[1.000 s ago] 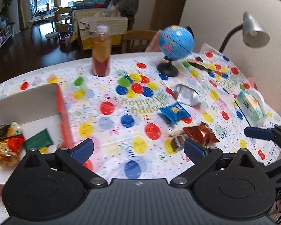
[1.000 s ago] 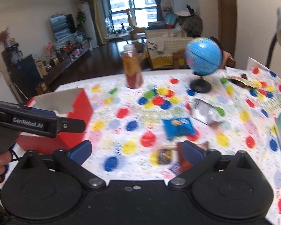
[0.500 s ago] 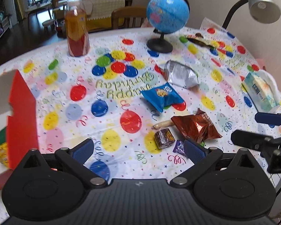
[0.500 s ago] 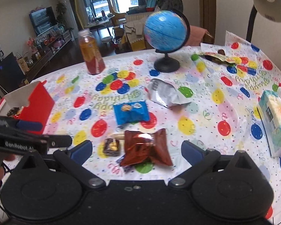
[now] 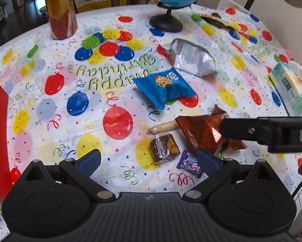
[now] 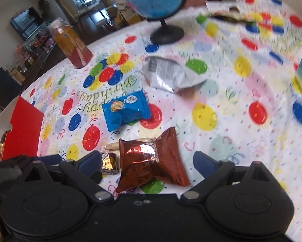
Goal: Organize snacks
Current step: 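Grasp the small brown chocolate with the left tool while the right tool grasps the red-brown foil bag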
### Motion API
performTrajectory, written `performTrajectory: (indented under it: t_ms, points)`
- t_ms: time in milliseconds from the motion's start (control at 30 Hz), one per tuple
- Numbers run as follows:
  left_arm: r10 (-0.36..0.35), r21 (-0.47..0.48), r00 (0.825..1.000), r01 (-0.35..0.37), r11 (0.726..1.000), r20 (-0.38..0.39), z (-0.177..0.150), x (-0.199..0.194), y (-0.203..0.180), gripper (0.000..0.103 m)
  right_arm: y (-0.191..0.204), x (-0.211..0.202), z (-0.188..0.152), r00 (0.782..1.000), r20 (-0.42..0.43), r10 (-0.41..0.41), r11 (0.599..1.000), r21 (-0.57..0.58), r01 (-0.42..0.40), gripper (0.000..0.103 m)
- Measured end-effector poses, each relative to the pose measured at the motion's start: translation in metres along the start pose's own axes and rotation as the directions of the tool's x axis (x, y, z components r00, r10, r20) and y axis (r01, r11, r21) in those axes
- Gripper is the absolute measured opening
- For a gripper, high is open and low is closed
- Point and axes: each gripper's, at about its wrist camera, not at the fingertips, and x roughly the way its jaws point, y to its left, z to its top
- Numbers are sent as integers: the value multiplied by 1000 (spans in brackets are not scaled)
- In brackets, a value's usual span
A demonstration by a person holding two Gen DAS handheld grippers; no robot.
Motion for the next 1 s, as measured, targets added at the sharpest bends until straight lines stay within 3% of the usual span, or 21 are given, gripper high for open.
performTrajectory:
  t_ms: [200,333,433,500,633,800,1000]
  points:
    - [6,-22,1000,-7,1000,-29,2,14,-1,101,-1,23,3,998,-60,-2,999,46,4,95]
    - [12,-17,999,-12,1000,-42,3,21,-4,93,2,31,3,997,-78,-7,999,49,11,92]
    - [9,-25,999,-10,1000,-49,5,25,-3,82,5,35,3,996,-86,-21,999,44,25,91]
    - [2,-29,999,-4,1000,-53,6,28,-3,71,5,36,4,996,-86,-30,998,44,34,85]
    - [-19,-35,998,17,999,-57,7,29,-3,62,3,37,4,996,-85,-32,998,53,37,73]
    - [-56,-35,997,54,998,-56,8,28,-5,39,0,32,3,997,-69,-23,997,70,28,61]
    - [-58,-28,997,57,998,-51,6,24,-2,34,0,26,0,998,-50,-25,997,73,28,54]
